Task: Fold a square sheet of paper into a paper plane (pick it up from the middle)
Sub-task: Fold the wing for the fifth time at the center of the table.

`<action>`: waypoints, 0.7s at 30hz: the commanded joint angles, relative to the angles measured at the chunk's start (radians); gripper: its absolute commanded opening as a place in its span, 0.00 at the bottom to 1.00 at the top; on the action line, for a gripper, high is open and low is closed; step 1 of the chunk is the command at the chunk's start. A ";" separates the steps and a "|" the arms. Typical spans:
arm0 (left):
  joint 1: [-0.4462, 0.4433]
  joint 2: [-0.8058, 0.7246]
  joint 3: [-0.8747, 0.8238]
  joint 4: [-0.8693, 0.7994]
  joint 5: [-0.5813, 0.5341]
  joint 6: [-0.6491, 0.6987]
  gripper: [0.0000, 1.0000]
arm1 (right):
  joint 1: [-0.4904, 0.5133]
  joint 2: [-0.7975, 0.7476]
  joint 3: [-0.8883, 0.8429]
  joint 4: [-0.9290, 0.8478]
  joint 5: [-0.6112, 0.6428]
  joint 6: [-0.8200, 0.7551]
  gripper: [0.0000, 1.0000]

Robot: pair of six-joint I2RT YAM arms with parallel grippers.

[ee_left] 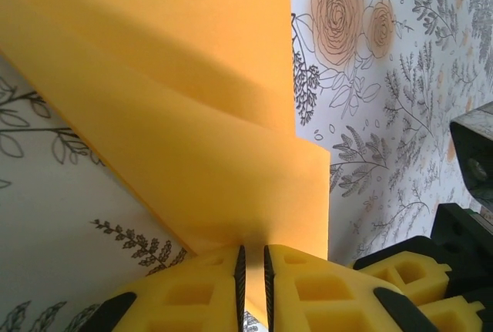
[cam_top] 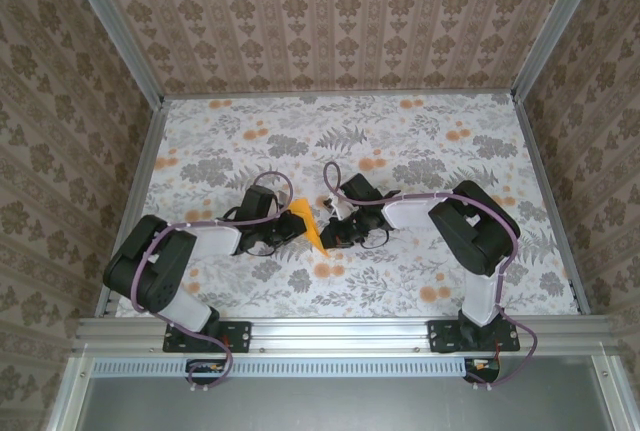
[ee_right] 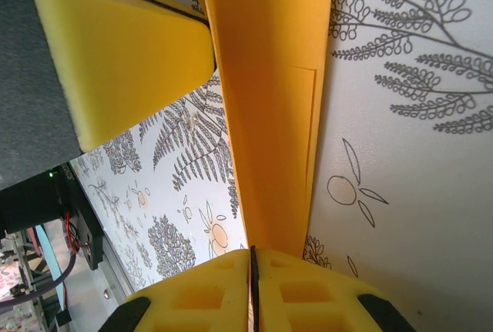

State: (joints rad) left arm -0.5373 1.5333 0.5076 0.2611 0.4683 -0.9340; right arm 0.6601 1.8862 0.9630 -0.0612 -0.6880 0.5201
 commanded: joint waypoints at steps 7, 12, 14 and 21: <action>-0.016 -0.006 -0.002 0.066 0.061 -0.015 0.18 | 0.014 0.046 0.022 -0.057 0.020 -0.012 0.10; -0.019 0.011 0.003 0.082 0.069 -0.018 0.18 | 0.016 0.054 0.024 -0.074 0.039 -0.010 0.09; -0.020 0.017 0.006 0.089 0.074 -0.020 0.18 | 0.016 0.054 0.023 -0.076 0.042 -0.008 0.09; -0.020 0.023 0.007 0.078 0.053 -0.020 0.18 | 0.015 0.011 0.019 -0.054 0.032 0.004 0.09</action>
State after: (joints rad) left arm -0.5507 1.5436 0.5076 0.3298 0.5240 -0.9424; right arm 0.6685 1.9141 0.9745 -0.0860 -0.6838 0.5209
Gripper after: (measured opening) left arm 0.181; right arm 0.093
